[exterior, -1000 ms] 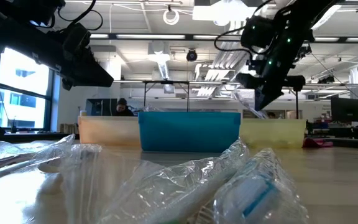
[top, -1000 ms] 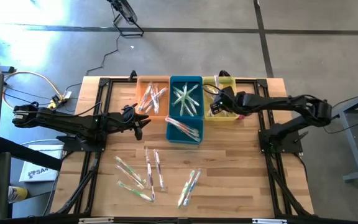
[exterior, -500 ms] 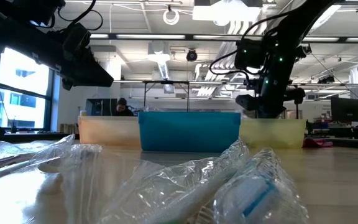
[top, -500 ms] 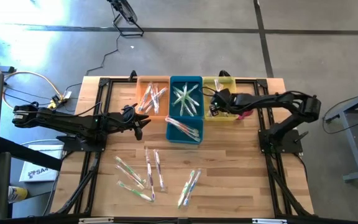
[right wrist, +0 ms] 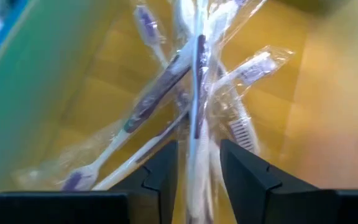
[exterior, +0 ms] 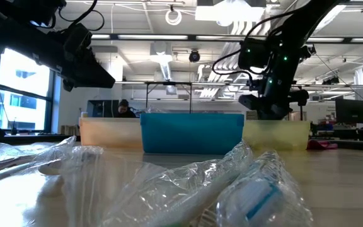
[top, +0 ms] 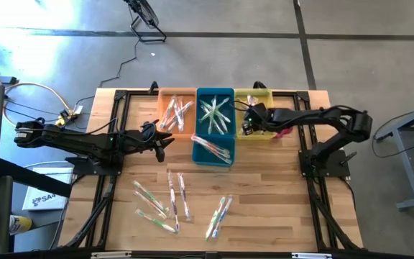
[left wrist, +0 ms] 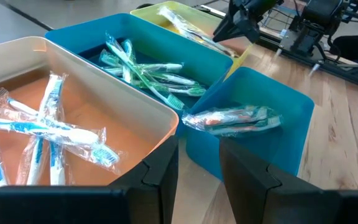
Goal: Pick & Place Toothbrushes
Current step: Put the blue toothbrush into the orange bin
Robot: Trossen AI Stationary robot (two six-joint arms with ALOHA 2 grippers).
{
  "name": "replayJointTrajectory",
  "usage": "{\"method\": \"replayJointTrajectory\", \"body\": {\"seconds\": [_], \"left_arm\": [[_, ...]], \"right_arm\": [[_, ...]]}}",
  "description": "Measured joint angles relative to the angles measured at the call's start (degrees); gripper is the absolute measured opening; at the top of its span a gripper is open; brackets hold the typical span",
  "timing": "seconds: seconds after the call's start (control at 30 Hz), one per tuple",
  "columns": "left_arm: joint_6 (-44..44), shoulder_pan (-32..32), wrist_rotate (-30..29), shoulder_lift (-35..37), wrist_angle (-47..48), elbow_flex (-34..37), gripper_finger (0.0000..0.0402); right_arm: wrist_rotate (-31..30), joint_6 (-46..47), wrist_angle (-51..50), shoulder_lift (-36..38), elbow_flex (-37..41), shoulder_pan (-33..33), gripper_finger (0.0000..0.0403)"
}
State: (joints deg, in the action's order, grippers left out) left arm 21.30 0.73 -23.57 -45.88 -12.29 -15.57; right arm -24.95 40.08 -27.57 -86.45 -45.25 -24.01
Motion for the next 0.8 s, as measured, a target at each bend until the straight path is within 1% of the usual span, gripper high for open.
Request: {"method": "replayJointTrajectory", "body": {"seconds": [0.1,0.3,0.7,0.8], "left_arm": [[0.00,0.00,0.00,-0.01,0.00,0.00,0.0113],[0.00,0.01,0.00,-0.01,0.01,0.00,0.0113],[0.00,0.00,0.00,0.00,0.01,0.00,0.0113],[-0.46,0.01,-0.02,-0.01,0.06,0.00,0.0113]], "right_arm": [[2.46,-1.55,0.00,1.20,0.00,0.00,0.0113],[7.42,-2.89,0.01,5.01,0.00,0.01,0.0098],[7.56,-4.56,0.44,18.27,0.00,1.12,0.0071],[8.83,-4.58,0.46,21.23,0.00,1.96,0.0070]]}}
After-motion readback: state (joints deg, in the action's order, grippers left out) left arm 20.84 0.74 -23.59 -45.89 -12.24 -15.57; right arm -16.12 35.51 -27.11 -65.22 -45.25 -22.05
